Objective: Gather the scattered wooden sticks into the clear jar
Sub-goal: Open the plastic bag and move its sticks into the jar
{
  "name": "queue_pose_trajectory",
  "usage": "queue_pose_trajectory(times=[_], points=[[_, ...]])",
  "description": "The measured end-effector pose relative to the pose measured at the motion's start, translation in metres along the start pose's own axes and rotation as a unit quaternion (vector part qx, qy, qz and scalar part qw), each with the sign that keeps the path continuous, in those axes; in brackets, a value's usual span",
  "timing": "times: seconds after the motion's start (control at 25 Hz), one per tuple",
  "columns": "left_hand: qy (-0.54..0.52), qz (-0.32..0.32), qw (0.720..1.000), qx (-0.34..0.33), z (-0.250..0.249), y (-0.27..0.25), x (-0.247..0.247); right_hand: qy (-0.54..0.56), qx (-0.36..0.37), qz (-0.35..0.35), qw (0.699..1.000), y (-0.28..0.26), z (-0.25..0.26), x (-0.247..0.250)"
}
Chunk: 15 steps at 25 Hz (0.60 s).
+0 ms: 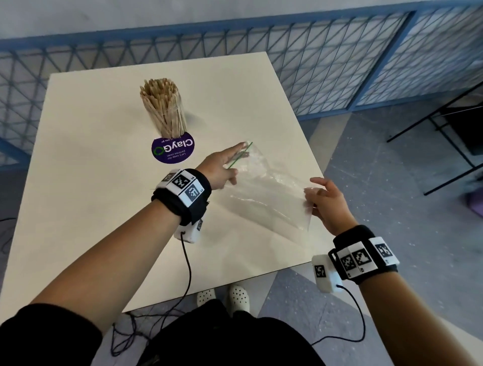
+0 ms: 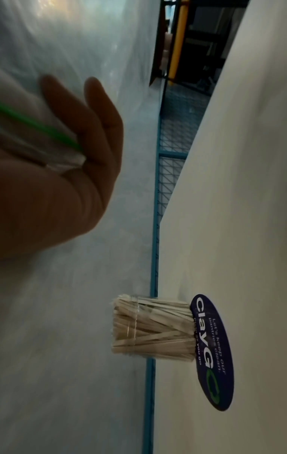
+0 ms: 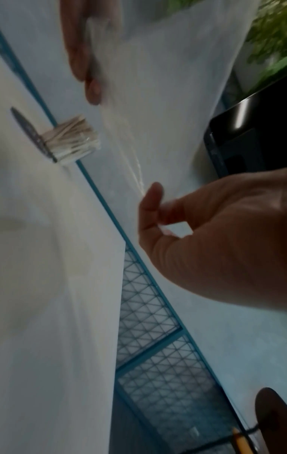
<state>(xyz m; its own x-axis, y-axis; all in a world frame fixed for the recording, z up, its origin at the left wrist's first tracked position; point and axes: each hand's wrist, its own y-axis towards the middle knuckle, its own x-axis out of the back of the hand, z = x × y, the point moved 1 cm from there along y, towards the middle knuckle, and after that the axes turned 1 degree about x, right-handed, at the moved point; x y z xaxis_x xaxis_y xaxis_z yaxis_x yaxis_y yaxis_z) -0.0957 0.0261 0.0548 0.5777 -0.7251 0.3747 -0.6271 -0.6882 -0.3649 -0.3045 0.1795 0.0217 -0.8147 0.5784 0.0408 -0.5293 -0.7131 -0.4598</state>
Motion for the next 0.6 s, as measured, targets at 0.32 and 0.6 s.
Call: queue_pose_trajectory(times=[0.32,0.6], points=[[-0.031,-0.012,0.999,0.037,0.008,0.011,-0.047,0.001,-0.022,-0.130,0.991,0.000,-0.049,0.044],[0.072,-0.019,0.995,0.067,0.033,-0.020,-0.060,-0.154,-0.092,-0.257,0.950,-0.002,-0.088,0.070]])
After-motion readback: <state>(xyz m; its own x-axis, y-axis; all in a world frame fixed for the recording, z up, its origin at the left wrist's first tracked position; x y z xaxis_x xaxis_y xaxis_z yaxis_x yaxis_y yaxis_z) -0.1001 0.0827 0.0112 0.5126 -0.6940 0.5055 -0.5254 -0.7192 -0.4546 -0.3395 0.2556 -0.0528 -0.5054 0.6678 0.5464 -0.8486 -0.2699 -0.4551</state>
